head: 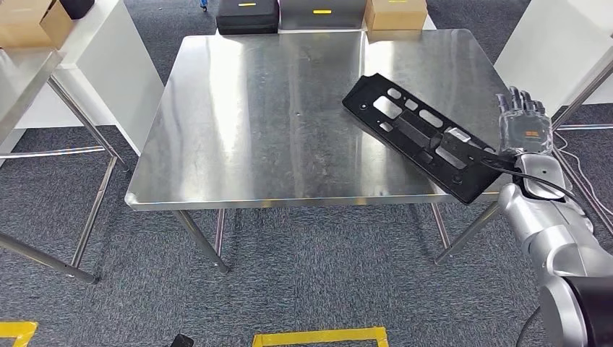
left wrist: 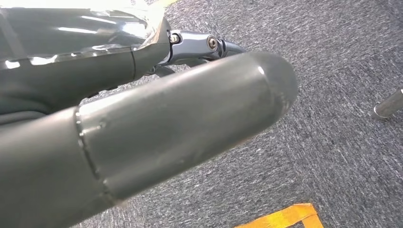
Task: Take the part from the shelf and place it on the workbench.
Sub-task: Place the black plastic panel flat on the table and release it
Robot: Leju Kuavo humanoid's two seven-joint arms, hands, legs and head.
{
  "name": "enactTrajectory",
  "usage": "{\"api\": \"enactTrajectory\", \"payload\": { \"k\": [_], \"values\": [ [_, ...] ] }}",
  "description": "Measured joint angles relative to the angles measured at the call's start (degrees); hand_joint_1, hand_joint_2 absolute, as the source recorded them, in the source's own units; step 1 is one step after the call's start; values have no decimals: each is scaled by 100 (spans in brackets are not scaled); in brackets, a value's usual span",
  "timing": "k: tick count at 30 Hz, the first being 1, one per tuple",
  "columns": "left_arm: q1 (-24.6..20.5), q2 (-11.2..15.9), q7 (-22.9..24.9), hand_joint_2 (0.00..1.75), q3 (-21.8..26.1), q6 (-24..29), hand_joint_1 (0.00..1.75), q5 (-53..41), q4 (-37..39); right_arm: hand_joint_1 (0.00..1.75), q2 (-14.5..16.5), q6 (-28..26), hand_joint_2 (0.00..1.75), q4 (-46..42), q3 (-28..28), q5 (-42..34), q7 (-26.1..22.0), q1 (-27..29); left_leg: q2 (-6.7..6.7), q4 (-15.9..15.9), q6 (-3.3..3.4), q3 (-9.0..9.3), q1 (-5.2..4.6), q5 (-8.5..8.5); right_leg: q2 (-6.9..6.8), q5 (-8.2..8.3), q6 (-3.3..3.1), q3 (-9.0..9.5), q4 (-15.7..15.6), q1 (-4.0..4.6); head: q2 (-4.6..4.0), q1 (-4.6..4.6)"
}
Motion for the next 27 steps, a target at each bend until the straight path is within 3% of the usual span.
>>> {"api": "enactTrajectory", "payload": {
  "k": [5, 16, 22, 27],
  "values": [
    [30, -11, 2, 0, 68, -2, 0, 4, 0, 0, -151, -4, 175, 21, -201, -39, 393, -9, 0, 0, 1, -1, 0, -1, 0, 0, 0, 0, 0, 0, 0, 0],
    [67, -21, -52, 0, 174, 0, 0, 42, 0, 0, -262, -49, 175, 48, -379, 77, 700, -22, 0, 0, 1, 0, 1, -1, 0, 0, 0, 0, 0, 1, 0, 0],
    [106, -45, -129, 0, 312, 5, 0, 136, 2, 0, -502, -340, 175, 51, -445, 377, 1072, -152, -2, 0, 3, 0, 0, -2, -2, 0, 0, 0, 0, 0, 0, -1],
    [148, -89, -161, 0, 439, 5, 0, 232, 2, 0, -863, -1033, 175, 50, -571, 426, 1148, -77, -4, 1, 17, -1, -3, -11, -7, -1, 2, 1, -2, 0, 0, -1]
  ]
}}
